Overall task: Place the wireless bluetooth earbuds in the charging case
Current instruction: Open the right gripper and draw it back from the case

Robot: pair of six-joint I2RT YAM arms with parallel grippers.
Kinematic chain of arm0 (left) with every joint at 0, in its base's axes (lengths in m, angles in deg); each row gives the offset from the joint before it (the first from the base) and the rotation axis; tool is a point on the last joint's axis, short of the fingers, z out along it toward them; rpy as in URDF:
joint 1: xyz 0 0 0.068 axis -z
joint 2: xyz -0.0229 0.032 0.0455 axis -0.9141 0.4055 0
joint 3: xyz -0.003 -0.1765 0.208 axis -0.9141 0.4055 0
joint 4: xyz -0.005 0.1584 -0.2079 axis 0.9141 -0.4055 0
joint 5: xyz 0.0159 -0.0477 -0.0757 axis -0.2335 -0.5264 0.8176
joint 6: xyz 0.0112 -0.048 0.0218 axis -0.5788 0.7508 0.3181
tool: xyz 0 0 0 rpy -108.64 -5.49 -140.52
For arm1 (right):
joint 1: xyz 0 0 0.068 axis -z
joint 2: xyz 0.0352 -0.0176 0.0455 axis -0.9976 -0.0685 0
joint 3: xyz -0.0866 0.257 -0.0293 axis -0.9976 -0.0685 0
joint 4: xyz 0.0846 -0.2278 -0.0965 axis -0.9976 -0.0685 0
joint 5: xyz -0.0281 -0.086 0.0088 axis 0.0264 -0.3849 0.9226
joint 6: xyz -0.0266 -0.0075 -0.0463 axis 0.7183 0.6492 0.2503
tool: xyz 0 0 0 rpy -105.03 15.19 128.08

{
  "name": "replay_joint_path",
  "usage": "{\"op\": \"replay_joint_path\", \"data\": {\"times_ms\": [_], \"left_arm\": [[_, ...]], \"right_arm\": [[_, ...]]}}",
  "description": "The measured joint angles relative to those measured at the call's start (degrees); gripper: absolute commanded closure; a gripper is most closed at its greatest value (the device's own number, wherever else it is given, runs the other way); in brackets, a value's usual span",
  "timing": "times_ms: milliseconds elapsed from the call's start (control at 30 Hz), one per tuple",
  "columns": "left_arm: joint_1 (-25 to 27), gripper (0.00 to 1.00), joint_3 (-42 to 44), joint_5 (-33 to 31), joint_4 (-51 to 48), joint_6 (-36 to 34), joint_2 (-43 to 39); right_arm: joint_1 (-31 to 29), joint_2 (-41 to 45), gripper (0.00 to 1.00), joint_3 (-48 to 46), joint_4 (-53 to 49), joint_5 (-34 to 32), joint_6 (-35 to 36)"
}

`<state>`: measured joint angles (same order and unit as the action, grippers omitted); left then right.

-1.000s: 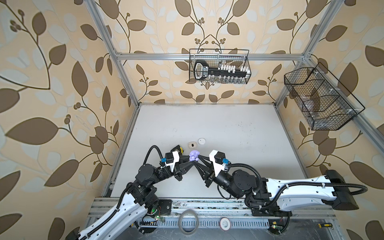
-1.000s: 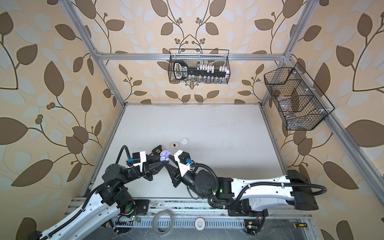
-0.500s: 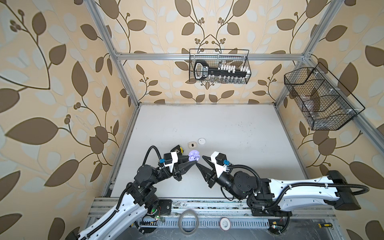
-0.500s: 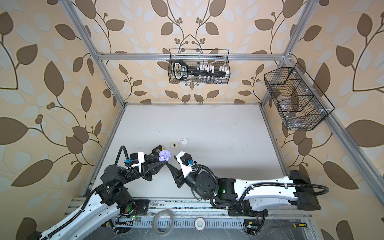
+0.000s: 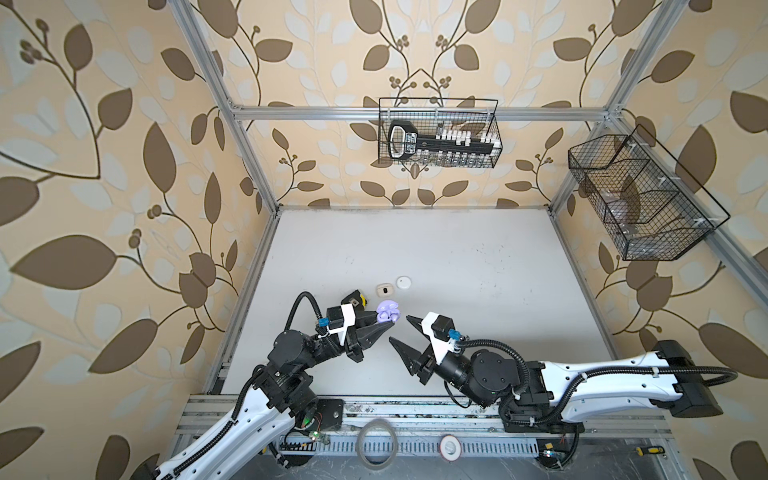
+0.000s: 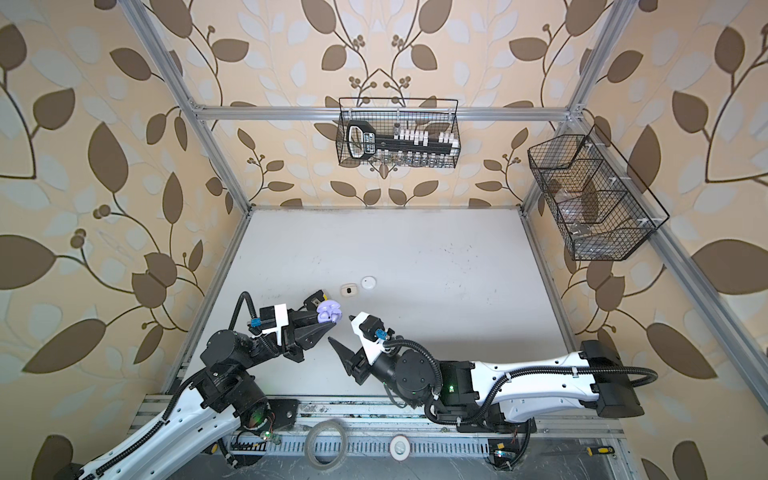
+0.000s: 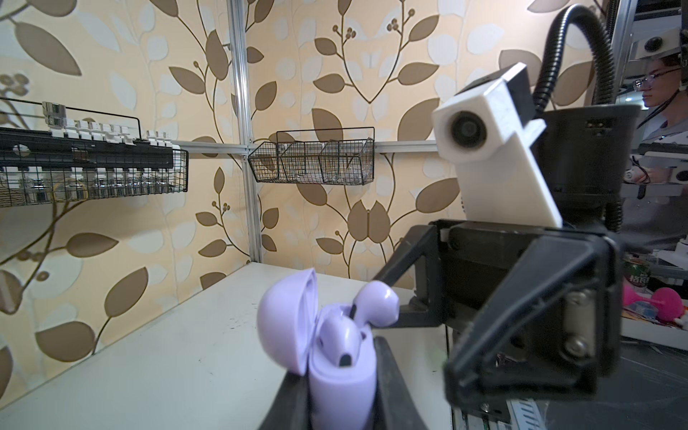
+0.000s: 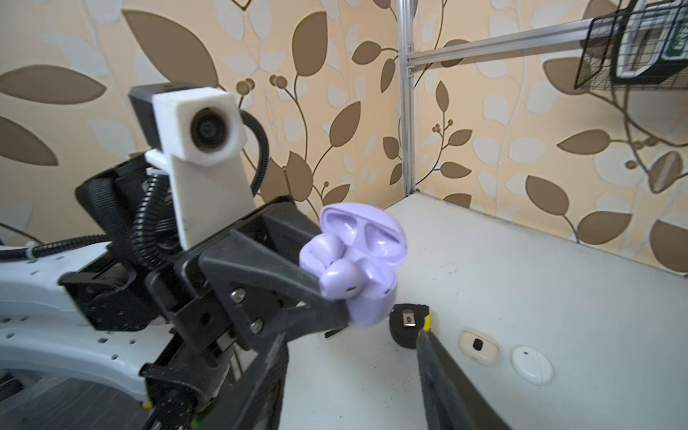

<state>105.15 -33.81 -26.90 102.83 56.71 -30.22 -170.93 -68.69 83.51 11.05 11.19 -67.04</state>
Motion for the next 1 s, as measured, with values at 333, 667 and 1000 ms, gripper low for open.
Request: {"op": "replay_joint_path", "data": {"times_ms": [333,667,1000], "left_arm": [[0.00,1.00,0.00,0.00,0.02,-0.02,-0.02],[0.00,1.00,0.00,0.00,0.00,-0.02,-0.07],[0.00,1.00,0.00,0.00,0.02,0.00,-0.59]], "right_arm": [[1.73,0.00,0.40,0.87,0.09,3.15,-0.72],[2.43,-0.57,0.64,2.40,0.24,3.39,-1.70],[2.78,0.35,0.67,2.40,0.26,3.02,-2.47]]}}
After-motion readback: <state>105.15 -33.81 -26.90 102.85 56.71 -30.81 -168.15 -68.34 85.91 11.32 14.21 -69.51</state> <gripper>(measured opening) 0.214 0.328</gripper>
